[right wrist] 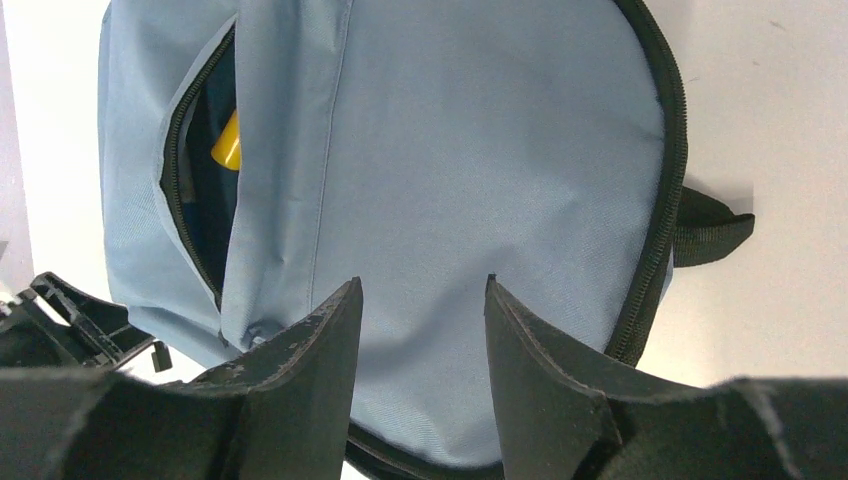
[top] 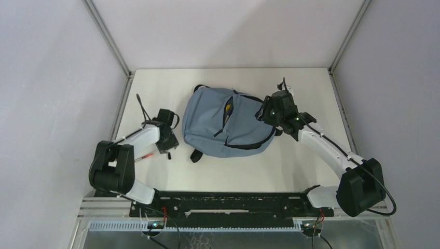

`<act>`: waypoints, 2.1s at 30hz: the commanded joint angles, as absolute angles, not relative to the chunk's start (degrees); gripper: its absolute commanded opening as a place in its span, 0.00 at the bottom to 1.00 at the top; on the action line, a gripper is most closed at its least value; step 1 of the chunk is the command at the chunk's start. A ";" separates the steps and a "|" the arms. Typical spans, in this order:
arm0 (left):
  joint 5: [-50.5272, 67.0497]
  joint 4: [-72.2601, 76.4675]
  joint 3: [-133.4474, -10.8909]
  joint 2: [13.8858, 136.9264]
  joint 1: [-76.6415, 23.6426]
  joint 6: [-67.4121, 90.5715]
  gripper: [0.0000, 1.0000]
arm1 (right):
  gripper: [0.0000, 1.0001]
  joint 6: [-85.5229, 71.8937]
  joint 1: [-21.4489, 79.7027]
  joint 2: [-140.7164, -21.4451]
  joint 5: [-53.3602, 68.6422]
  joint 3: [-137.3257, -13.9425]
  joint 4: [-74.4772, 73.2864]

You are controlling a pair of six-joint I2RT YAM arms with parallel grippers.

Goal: Pack the student bag
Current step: Pick up the stationery from the center of the board.

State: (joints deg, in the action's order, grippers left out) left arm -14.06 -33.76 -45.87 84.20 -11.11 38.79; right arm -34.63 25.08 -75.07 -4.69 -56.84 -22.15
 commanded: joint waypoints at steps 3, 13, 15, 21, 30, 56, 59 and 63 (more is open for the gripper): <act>-14.66 -30.69 -46.06 86.71 -10.40 41.99 0.44 | 0.55 -34.80 24.70 -74.76 -4.59 -57.92 -21.23; -12.46 -30.34 -46.89 87.78 -10.13 42.06 0.19 | 0.55 -34.76 24.28 -74.62 -4.13 -57.92 -20.90; -12.36 -30.28 -46.95 87.76 -10.11 42.27 0.06 | 0.55 -34.82 24.28 -74.53 -4.21 -57.92 -21.16; -8.60 -29.95 -47.64 80.50 -10.34 39.59 0.00 | 0.55 -34.45 23.77 -72.98 -2.09 -57.92 -21.25; 13.55 -27.07 -55.64 61.42 -13.70 25.19 0.00 | 0.67 -39.71 15.23 -70.98 28.11 -61.70 -10.94; 33.84 -12.08 -62.70 65.14 -26.81 29.17 0.00 | 0.45 -46.60 35.57 -87.63 26.18 -76.08 -4.91; 33.93 -12.12 -62.26 65.30 -26.81 29.30 0.00 | 0.24 -46.71 36.06 -88.13 26.74 -76.88 -5.16; 32.27 -12.42 -62.33 65.64 -26.81 29.92 0.13 | 0.00 -48.00 35.51 -87.57 27.02 -77.14 -6.66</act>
State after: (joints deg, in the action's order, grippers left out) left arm 32.01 -14.81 -59.09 66.67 -26.50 28.75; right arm -46.81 35.68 -88.29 27.27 -74.46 -7.18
